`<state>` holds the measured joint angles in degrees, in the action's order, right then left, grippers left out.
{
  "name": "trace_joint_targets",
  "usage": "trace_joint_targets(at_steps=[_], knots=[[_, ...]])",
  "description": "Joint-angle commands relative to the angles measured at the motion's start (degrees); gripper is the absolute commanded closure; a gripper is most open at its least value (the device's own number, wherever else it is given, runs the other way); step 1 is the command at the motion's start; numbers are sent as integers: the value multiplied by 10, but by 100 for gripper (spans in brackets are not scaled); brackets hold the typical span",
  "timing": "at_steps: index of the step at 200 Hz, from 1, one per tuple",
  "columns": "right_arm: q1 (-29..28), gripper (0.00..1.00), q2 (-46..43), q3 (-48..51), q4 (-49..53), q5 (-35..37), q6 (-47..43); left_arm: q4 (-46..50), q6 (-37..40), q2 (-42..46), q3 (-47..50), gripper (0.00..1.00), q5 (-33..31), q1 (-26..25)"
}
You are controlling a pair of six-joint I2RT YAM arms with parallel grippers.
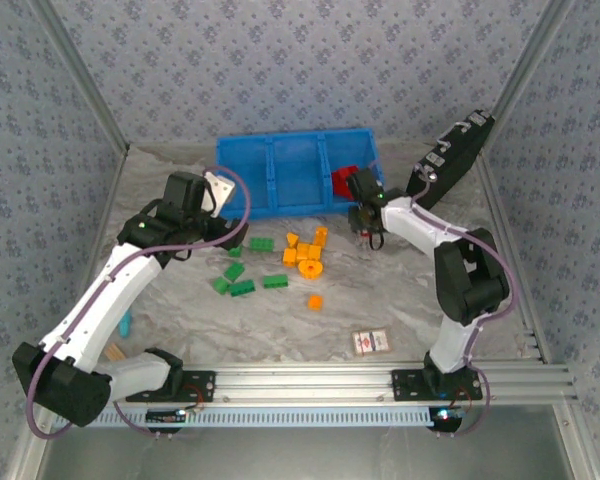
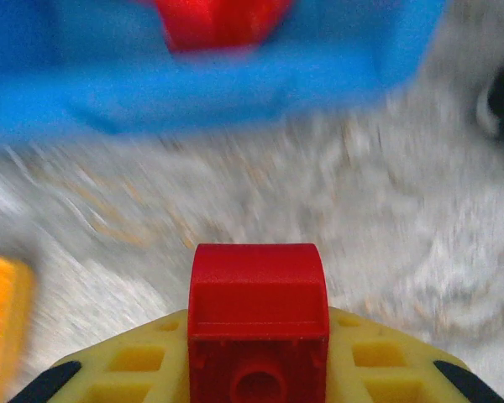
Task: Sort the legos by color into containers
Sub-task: Place the lego in the container.
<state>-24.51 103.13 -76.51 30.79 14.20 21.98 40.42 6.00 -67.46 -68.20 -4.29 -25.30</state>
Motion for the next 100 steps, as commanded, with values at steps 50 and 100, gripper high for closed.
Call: trace_joint_targets(at_steps=[50,100], knots=[[45,73,186,-289,34,-22,-63,-8,-15,-68,20,0,16,-11],[65,62,291,-445,71,-58,-80,-33,19,-98,64,0,90,-59]])
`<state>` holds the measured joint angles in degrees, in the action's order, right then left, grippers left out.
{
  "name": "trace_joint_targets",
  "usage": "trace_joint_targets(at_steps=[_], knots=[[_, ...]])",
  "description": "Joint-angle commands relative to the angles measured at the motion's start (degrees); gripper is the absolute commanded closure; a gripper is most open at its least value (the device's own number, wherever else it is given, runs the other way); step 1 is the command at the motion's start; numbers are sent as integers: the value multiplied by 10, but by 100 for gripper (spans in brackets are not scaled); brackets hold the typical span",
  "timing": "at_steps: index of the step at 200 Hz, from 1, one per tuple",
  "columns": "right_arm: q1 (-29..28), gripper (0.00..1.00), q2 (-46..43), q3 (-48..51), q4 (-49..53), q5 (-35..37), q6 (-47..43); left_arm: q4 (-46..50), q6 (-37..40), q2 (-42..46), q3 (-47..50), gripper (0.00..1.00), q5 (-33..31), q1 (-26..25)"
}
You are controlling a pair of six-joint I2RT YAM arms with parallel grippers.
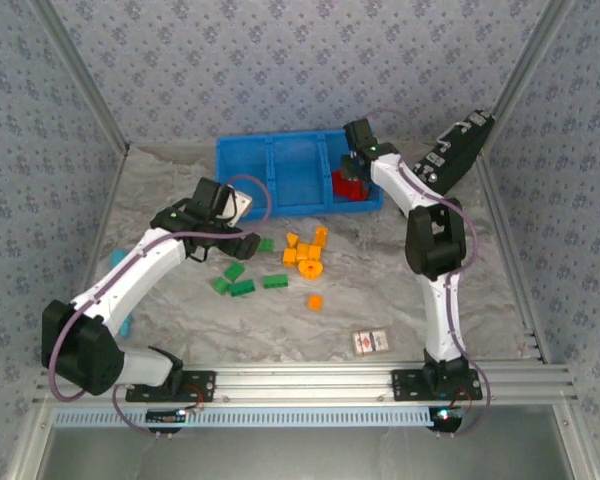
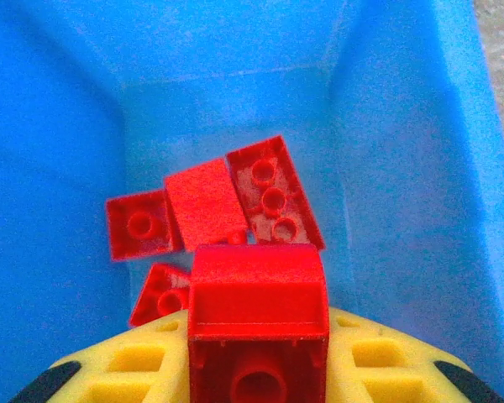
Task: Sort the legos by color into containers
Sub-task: Place the lego in the container.
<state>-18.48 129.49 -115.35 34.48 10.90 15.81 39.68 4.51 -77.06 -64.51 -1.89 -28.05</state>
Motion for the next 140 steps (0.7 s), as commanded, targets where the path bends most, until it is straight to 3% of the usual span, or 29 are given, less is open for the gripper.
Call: trace_joint_targets(at_steps=[1,44,140], knots=[[5,62,28,-57,34,-26,-19,-27,37,-1,30,0,67,-34],[10,50,37,-65,24,-47,-27,-47,74,-38,57,0,71,-92],[16,48,-66,21,-20,-90,-73,-84,85,-165,55,7,60,-161]])
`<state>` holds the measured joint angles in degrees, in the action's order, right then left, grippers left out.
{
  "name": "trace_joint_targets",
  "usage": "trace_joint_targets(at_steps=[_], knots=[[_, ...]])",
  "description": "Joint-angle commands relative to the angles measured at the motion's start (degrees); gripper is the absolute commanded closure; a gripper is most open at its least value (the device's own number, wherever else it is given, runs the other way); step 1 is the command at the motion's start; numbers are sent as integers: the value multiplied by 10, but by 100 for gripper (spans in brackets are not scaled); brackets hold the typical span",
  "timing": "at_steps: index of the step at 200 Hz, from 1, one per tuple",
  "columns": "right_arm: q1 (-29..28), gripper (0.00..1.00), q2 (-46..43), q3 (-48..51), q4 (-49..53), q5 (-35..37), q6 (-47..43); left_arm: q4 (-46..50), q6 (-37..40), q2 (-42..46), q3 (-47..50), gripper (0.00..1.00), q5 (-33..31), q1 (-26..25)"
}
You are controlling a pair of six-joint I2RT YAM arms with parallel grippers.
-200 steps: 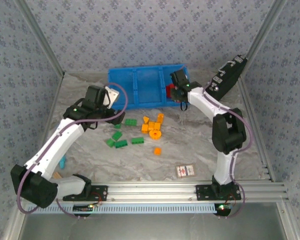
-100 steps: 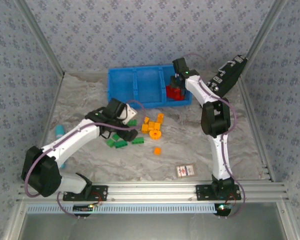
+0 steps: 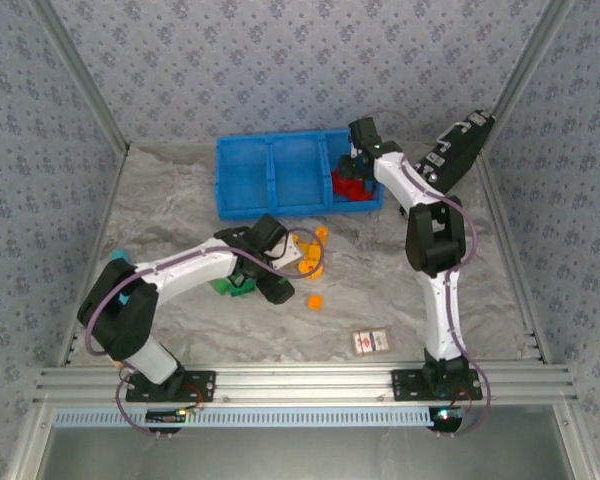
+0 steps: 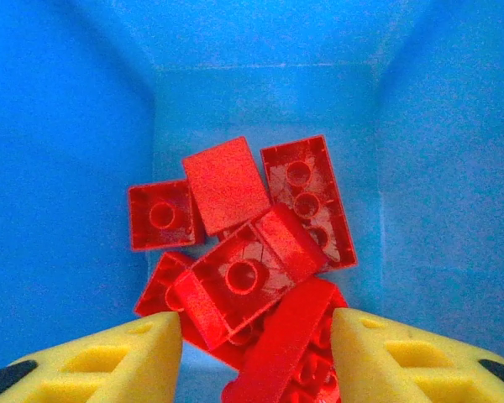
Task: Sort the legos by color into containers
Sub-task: Place the lego in the container, then pick up the lego from the center of the table.
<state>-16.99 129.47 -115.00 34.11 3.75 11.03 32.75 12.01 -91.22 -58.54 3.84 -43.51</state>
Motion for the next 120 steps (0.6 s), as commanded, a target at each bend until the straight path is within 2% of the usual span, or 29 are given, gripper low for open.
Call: trace_joint_targets(at_steps=[1,53,120], knots=[[1,48,-67,19,-17,-19,-26,-15,10,-24,-6,7,2,-7],[4,48,-137,72,-24,-16,-58,-16,2,-80,-26,8,-53,-10],[6,48,-198,112,-27,-7,-65,6,-28,-133,-52,30,-34,-10]])
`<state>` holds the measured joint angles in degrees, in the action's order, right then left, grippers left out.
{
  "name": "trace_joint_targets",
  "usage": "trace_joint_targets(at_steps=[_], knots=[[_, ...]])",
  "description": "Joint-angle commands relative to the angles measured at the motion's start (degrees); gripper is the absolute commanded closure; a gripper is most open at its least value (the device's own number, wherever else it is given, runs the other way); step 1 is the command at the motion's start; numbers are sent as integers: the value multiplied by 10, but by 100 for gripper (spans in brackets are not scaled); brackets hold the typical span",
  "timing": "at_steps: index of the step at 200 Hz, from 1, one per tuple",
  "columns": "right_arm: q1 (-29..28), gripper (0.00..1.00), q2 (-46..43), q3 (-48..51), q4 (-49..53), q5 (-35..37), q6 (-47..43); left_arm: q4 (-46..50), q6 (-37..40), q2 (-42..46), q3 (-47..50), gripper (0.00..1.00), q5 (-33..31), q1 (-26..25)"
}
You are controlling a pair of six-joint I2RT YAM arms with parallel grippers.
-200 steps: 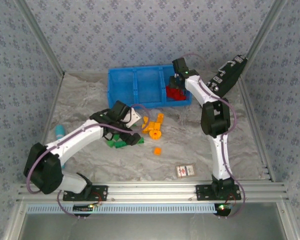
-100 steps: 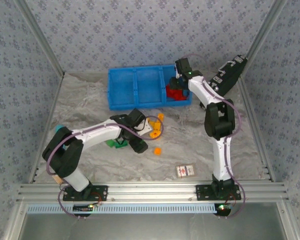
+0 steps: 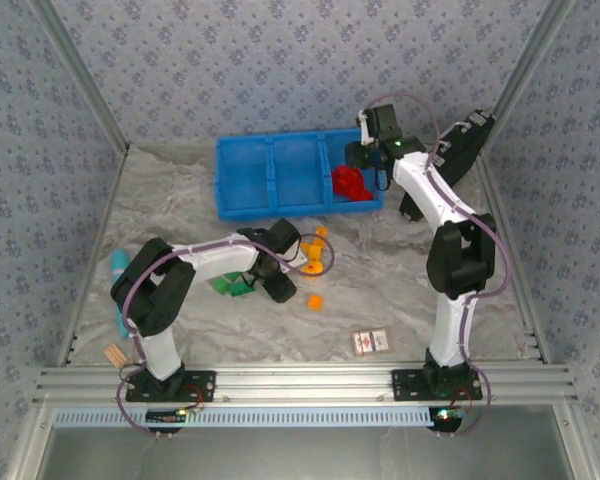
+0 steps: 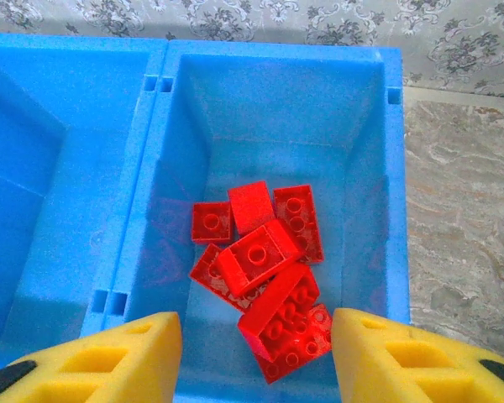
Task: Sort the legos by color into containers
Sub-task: Pick up the lego from the center of the table, then place the lego in the container.
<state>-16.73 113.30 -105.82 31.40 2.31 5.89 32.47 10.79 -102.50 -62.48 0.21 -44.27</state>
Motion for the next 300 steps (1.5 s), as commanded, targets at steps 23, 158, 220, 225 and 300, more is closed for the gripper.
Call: trace_joint_targets(at_steps=[23,158,220,225,300], knots=[[4,49,-74,70,-26,21,-8,22,-23,-25,-10,42,13,-2],[3,49,-349,370,-85,49,51,22,-92,41,-92,72,26,73],[-39,48,-384,461,-63,56,81,20,-117,-1,-266,70,-11,172],[-44,48,-384,465,-60,58,84,22,-119,-9,-279,70,-17,180],[-112,47,-411,527,-108,92,113,26,-181,-144,-398,70,31,271]])
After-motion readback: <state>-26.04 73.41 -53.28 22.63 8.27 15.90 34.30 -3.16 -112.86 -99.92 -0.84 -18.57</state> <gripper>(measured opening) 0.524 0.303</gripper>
